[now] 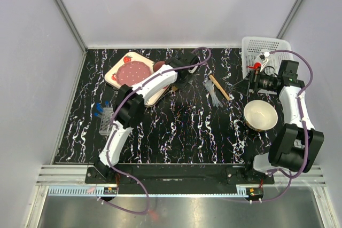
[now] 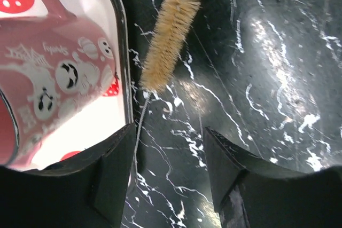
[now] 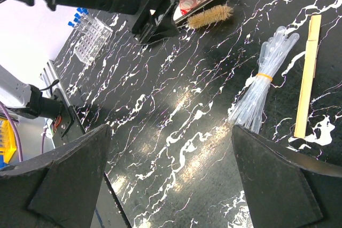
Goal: Organize the chemistry lab equipment
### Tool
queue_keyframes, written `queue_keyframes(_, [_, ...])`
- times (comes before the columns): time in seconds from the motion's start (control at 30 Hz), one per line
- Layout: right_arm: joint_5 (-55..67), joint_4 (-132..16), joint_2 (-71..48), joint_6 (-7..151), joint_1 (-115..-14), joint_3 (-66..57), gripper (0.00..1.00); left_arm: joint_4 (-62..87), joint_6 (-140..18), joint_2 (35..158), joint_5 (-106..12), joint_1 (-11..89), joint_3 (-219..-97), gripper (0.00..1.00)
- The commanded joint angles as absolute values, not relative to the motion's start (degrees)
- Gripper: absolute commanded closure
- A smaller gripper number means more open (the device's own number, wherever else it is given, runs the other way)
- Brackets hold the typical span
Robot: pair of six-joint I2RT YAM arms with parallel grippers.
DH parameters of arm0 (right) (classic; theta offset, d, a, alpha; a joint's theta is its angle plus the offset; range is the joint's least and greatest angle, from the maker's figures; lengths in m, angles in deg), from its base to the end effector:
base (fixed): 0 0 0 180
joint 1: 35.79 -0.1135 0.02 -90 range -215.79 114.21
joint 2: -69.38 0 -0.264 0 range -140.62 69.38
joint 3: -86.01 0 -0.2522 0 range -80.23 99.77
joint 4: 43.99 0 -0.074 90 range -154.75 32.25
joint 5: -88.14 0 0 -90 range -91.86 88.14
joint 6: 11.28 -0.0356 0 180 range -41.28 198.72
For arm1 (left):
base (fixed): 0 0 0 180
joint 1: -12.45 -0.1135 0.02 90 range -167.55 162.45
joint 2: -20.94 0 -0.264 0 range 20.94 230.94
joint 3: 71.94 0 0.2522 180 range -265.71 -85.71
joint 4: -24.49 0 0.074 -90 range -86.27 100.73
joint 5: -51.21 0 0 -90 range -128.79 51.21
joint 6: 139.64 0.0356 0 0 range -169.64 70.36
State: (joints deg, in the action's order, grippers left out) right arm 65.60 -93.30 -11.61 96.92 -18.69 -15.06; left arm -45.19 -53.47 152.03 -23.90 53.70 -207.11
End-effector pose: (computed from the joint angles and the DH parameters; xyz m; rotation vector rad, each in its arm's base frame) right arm 0.2825 -0.0525 0.2967 -0.4790 1.9618 1.0421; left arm 0.3743 -0.3161 0.2317 0.7790 2.5336 0.1002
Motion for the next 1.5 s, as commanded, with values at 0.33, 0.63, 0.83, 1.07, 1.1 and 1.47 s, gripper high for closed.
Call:
queue_keyframes(0.33, [68.1,-92.1,-11.6,98.1,-18.7,-15.4,0.00,-41.0,-45.0,160.7,-29.5,49.5,-215.9,0.52])
queue_keyframes(0.63, [68.2,-92.1,-12.3,98.4,-18.9,-15.6,0.00,-40.2,-45.0,162.1,-33.4,48.6,-215.8,0.57])
queue_keyframes(0.83, [68.6,-92.2,-12.3,98.6,-18.8,-15.7,0.00,-40.6,-45.9,162.7,-36.6,47.8,-214.9,0.60])
queue_keyframes(1.07, [69.4,-92.2,-11.7,99.1,-18.9,-16.2,0.00,-40.4,-47.0,162.5,-38.4,47.4,-214.1,0.75])
queue_keyframes(1.1, [69.4,-92.1,-11.7,99.2,-18.9,-16.2,0.00,-40.4,-47.3,162.4,-38.4,47.5,-213.9,0.79])
queue_keyframes(1.47, [65.5,-97.8,-8.3,105.3,-23.6,-16.0,0.00,-30.6,-54.8,147.0,-47.1,48.0,-198.6,1.00])
